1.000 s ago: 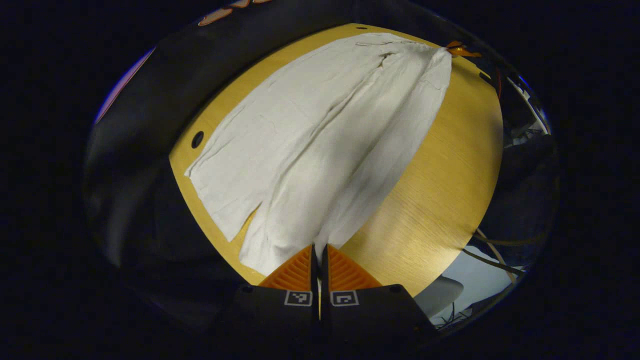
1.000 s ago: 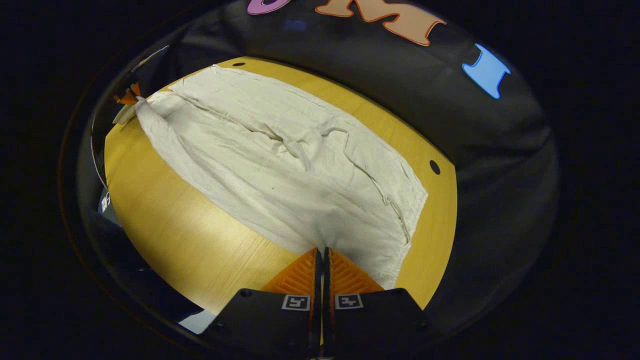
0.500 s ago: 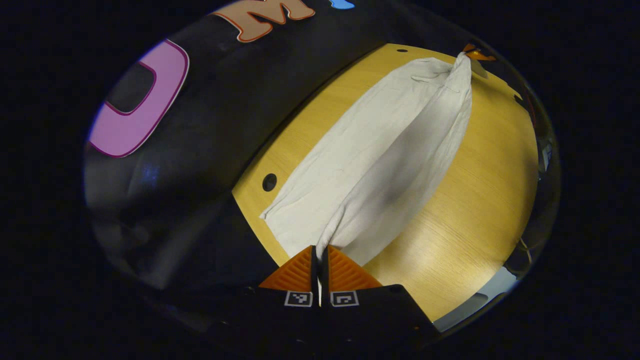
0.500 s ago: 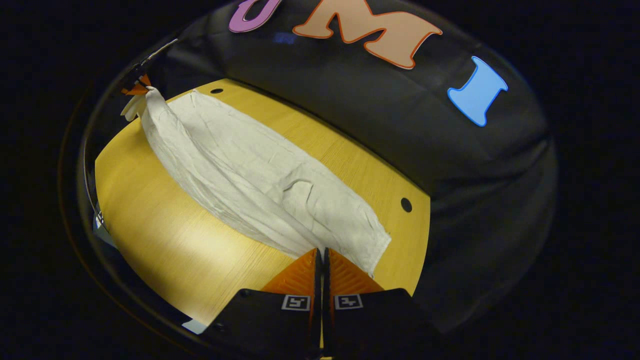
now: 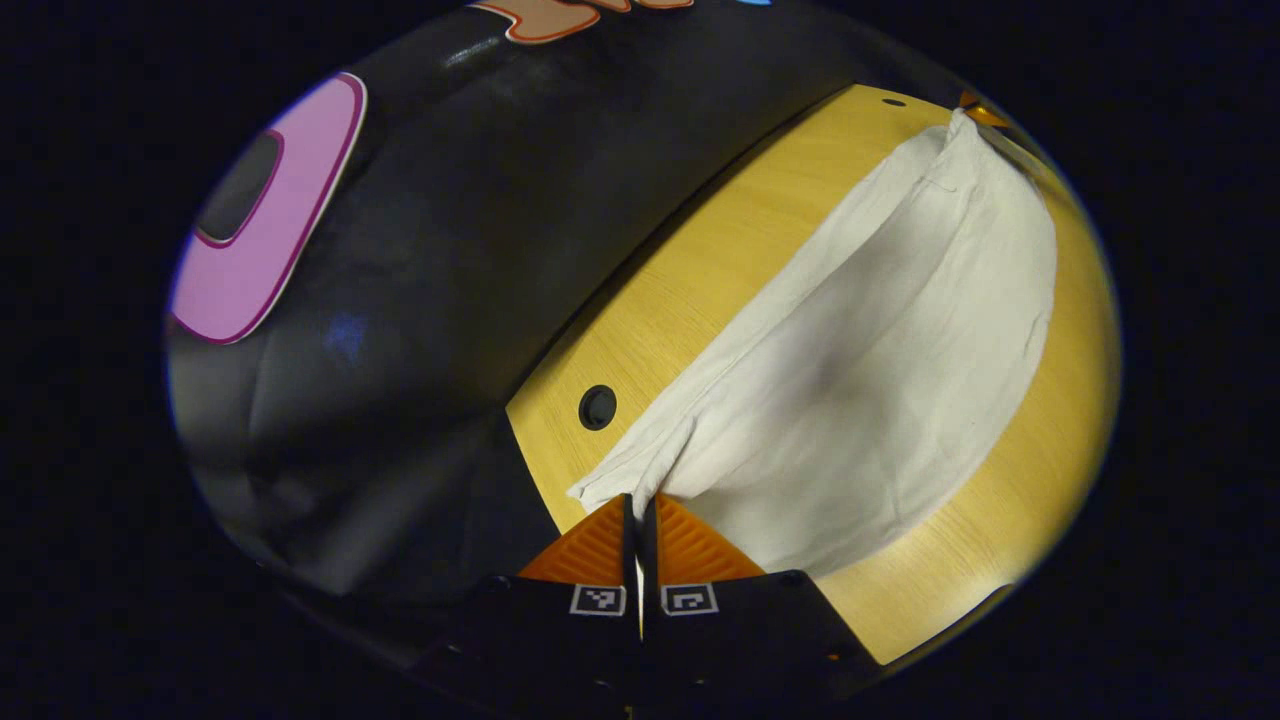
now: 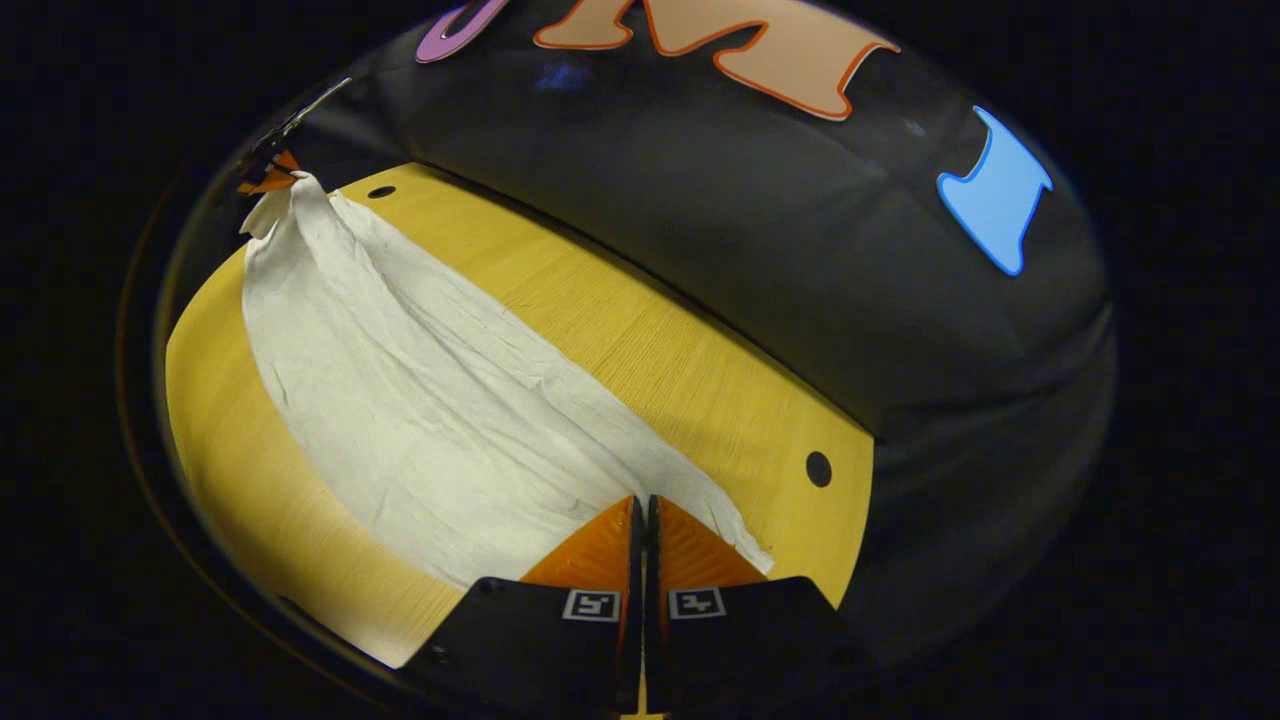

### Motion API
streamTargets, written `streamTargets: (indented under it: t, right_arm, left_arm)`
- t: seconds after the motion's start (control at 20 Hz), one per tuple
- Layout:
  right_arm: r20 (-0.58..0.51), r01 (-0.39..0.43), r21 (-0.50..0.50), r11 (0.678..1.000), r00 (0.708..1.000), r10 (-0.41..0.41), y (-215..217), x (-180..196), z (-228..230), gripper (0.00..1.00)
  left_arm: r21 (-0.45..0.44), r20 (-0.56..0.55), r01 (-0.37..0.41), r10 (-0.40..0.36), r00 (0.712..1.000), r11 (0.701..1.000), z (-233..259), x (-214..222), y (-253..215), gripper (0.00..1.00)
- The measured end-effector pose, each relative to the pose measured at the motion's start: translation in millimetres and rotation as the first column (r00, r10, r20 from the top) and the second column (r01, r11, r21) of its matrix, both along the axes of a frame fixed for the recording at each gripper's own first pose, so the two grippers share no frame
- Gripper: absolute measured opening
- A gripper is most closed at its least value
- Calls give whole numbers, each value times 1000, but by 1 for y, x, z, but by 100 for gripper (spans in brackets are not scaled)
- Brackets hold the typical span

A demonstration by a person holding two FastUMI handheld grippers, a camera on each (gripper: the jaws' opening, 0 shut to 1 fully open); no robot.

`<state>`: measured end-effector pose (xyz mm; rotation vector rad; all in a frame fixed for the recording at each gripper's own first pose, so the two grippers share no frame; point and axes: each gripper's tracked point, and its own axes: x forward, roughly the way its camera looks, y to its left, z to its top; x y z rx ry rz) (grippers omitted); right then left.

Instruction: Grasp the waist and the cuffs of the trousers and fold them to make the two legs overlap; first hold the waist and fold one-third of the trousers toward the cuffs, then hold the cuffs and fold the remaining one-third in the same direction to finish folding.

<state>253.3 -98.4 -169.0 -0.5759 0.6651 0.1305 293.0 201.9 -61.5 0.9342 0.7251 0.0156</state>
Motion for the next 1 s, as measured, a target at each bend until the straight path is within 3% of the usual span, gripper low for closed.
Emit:
streamTargets:
  t: [0.2,0.4,0.5,0.55,0.6,0.65,0.7,0.8,1.0]
  right_arm:
    - [-55,-13,23,1000,998,14,-5,31,-46,4]
    - [-69,-2,69,998,998,7,-8,48,-62,9]
    - [-54,12,103,995,999,-7,-12,52,-58,21]
    - [-44,26,124,992,999,-21,-15,53,-53,48]
    - [-31,37,163,986,999,-32,-19,55,-47,73]
    - [-10,58,207,977,998,-57,-25,54,-38,99]
    - [10,82,248,965,996,-88,-31,54,-27,98]
    - [52,122,313,942,988,-145,-48,48,-3,99]
    - [127,194,330,924,961,-247,-111,13,34,98]
  left_arm:
    - [-35,57,-40,42,997,999,-37,35,8,0]
    - [-61,89,-86,91,992,994,-61,53,13,0]
    - [-108,118,-109,122,985,988,-66,53,9,0]
    - [-147,124,-114,133,983,983,-69,53,4,0]
    - [-198,119,-115,141,983,973,-72,49,-4,7]
    - [-243,125,-114,147,981,963,-74,46,-11,39]
    - [-273,154,-113,159,975,955,-72,44,-12,70]
    - [-332,247,-82,171,954,940,-54,42,-18,96]
    - [-419,375,2,171,911,908,-11,30,-35,96]
